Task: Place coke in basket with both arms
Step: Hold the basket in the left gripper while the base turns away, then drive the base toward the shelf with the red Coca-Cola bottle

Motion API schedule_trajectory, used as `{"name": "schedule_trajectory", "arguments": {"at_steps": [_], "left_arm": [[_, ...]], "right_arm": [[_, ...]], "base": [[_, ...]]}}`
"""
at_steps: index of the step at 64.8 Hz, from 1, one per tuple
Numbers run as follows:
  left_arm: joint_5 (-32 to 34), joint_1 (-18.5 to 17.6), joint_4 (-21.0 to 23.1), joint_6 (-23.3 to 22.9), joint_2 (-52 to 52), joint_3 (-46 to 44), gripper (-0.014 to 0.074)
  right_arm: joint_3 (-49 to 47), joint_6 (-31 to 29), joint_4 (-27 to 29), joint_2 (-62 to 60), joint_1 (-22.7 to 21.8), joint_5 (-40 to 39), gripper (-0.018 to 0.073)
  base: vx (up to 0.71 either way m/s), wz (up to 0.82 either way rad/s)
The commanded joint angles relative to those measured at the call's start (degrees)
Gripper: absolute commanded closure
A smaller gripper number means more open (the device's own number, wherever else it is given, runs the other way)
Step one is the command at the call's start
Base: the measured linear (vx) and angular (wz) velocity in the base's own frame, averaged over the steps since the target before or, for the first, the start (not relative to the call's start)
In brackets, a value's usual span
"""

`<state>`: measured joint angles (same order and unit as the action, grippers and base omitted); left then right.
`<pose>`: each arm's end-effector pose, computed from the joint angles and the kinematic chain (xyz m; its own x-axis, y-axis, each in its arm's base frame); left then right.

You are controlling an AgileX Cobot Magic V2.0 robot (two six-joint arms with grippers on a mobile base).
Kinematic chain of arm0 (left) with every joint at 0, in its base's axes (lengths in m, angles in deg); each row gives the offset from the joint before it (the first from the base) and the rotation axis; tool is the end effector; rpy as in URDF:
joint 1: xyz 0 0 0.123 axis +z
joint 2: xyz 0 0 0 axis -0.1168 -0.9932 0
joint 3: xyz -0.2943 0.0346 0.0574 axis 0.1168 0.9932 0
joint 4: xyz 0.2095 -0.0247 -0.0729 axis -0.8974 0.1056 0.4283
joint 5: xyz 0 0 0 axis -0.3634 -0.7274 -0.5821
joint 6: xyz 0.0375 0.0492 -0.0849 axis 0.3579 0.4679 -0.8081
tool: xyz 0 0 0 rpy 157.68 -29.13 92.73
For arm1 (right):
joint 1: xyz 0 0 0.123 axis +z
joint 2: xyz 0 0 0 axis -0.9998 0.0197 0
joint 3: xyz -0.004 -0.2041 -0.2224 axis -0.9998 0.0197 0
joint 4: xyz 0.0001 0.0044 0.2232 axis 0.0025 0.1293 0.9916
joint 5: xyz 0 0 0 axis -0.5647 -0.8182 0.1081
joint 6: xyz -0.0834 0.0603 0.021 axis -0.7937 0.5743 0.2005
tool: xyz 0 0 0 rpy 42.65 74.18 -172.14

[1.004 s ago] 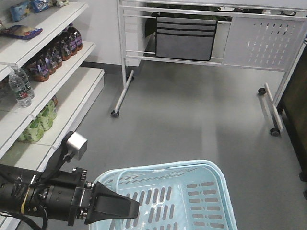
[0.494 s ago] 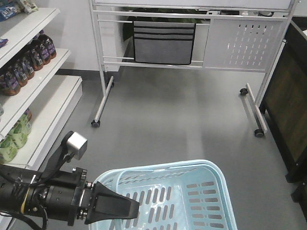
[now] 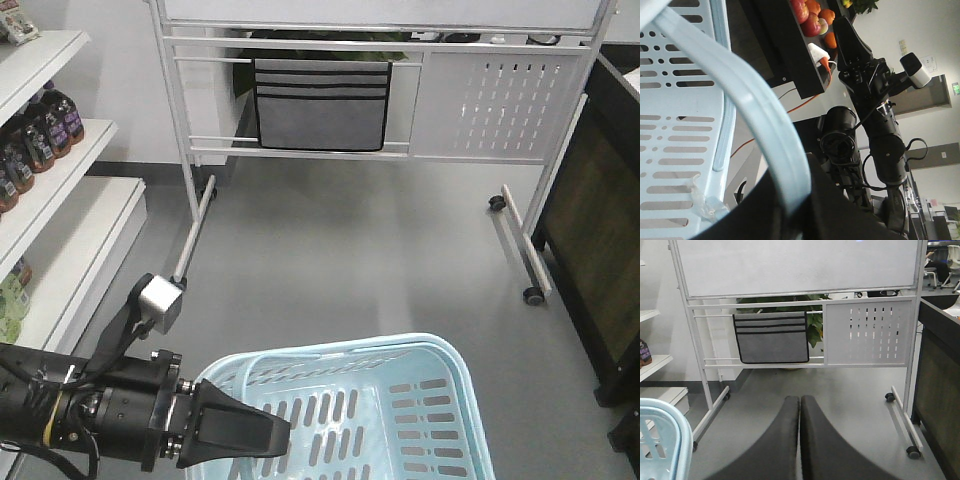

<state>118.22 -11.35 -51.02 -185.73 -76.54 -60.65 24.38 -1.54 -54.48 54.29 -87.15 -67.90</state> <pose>0.1605 -0.1536 0.2674 -0.9370 0.1050 -0.3333 0.3493 0.2572 -0.9010 0.0249 0.0012 0.1939 -0.0460 0.0899 -0.9949 -0.0303 0.9954 0.0913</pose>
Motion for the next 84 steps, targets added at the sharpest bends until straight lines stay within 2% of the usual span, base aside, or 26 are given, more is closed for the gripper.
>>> {"name": "schedule_trajectory", "arguments": {"at_steps": [1, 84], "left_arm": [[12.5, -0.4, 4.5, -0.1, 1.8, -1.3, 0.0604], [12.5, -0.4, 4.5, -0.1, 1.8, -1.3, 0.0604]], "right_arm": [[0.9, -0.1, -0.6, -1.0, 0.1, -4.4, 0.0564], [0.9, -0.1, -0.6, -1.0, 0.1, -4.3, 0.0564]], "base": [[0.26, -0.05], [0.27, -0.04]]}}
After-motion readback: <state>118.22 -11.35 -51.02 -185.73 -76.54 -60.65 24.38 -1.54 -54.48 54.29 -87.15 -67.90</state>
